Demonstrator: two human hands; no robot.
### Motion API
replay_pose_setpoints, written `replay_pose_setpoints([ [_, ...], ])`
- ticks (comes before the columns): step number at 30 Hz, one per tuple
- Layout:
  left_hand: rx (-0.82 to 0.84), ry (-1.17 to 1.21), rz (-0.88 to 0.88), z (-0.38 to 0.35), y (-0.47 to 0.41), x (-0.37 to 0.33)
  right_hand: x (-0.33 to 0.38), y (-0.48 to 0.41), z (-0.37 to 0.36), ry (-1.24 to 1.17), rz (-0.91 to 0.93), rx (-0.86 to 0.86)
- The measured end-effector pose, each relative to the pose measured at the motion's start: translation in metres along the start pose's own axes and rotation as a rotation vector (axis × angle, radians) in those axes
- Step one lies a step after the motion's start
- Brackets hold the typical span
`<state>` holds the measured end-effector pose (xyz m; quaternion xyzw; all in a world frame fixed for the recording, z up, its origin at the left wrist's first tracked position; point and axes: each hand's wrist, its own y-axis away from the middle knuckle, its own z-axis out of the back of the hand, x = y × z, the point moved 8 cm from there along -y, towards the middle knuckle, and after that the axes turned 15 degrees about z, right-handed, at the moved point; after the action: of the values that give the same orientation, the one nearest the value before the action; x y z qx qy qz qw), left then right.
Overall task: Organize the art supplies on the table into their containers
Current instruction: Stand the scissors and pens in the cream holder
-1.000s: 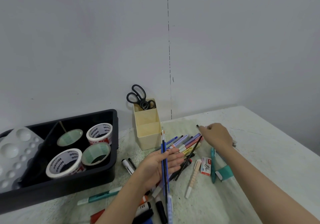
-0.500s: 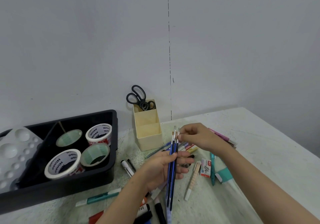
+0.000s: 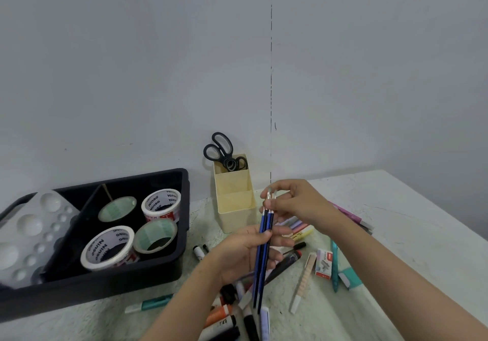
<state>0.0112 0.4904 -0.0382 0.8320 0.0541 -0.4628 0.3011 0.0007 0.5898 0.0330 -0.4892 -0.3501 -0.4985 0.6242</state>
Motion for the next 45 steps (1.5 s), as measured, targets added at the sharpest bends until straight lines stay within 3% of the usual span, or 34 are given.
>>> replay_pose_setpoints([
  [4,-0.07,-0.053,-0.02,0.015,0.006,-0.016,0.013,-0.015,-0.001,-0.011,0.005,0.019],
  [9,-0.384,-0.166,-0.117,0.053,0.022,-0.049,0.033,-0.04,0.02,-0.005,0.064,-0.097],
  [13,-0.808,-0.58,-0.225,0.098,0.042,-0.076,0.051,-0.065,0.045,0.023,0.134,-0.26],
  [15,-0.933,-0.789,-0.222,0.107,0.044,-0.078,0.06,-0.08,0.055,0.032,0.185,-0.353],
  [21,-1.046,-0.909,-0.329,0.098,0.039,-0.077,0.08,-0.126,0.054,0.092,0.325,-0.522],
  [26,-1.158,-1.204,-0.101,0.11,0.02,-0.07,0.074,-0.154,0.028,0.239,0.37,-0.487],
  [29,-1.186,-1.283,-0.068,0.11,0.012,-0.067,0.065,-0.162,0.014,0.281,0.379,-0.443],
  [39,-1.254,-1.186,-0.203,0.104,0.011,-0.055,0.043,-0.171,0.003,0.314,0.366,-0.371],
  [45,-1.227,-0.914,-0.403,0.112,0.008,-0.039,0.03,-0.174,-0.014,0.334,0.373,-0.275],
])
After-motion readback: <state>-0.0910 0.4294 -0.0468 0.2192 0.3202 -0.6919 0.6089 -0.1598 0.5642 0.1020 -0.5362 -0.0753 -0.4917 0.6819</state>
